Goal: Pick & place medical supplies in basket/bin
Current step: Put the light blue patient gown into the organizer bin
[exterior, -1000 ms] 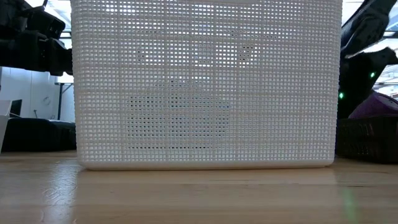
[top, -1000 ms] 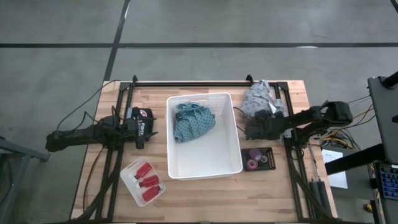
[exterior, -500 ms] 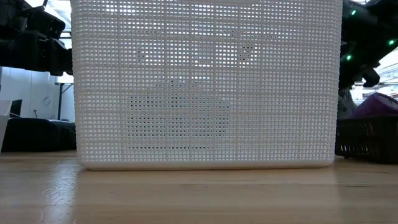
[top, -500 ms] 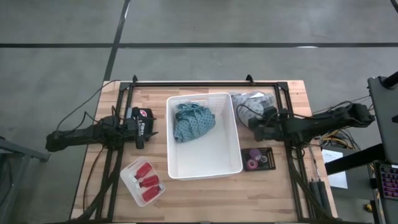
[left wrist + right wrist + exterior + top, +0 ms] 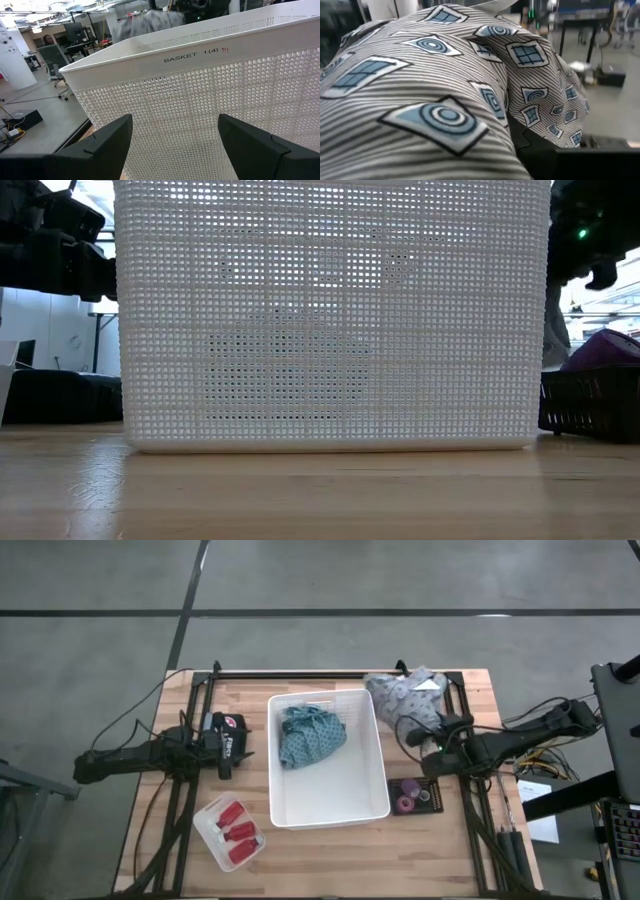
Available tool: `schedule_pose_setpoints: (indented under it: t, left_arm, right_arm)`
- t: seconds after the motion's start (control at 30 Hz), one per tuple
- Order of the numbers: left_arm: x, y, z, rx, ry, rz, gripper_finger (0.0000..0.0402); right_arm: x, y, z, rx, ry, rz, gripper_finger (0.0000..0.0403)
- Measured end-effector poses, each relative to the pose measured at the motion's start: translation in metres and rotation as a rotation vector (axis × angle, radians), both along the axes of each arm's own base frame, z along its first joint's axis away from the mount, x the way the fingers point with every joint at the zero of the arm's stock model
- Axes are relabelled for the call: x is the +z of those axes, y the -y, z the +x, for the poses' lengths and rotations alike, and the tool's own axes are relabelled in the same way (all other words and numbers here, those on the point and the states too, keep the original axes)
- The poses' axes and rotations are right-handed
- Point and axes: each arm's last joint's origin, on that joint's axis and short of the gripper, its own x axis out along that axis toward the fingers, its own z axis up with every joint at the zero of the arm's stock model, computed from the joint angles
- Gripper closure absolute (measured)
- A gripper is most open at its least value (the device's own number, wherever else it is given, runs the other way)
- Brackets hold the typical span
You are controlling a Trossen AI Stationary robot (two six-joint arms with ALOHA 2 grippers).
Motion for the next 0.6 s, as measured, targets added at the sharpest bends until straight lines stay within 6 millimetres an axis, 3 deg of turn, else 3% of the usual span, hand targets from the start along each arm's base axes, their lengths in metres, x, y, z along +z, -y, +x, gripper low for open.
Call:
schedule_pose_setpoints:
  t: [0.37, 0.6]
  left_arm:
    - [0.0, 0.0, 0.0, 0.0, 0.0, 0.0, 0.0103]
    - [0.0, 0.0, 0.0, 0.0, 0.0, 0.0, 0.0103]
  right_arm:
    - [0.034, -0.015, -0.003, 0.058, 0.09, -0.074, 0.0391]
    - [0.073, -0.022, 0.001, 0.1, 0.025, -0.099, 0.0391]
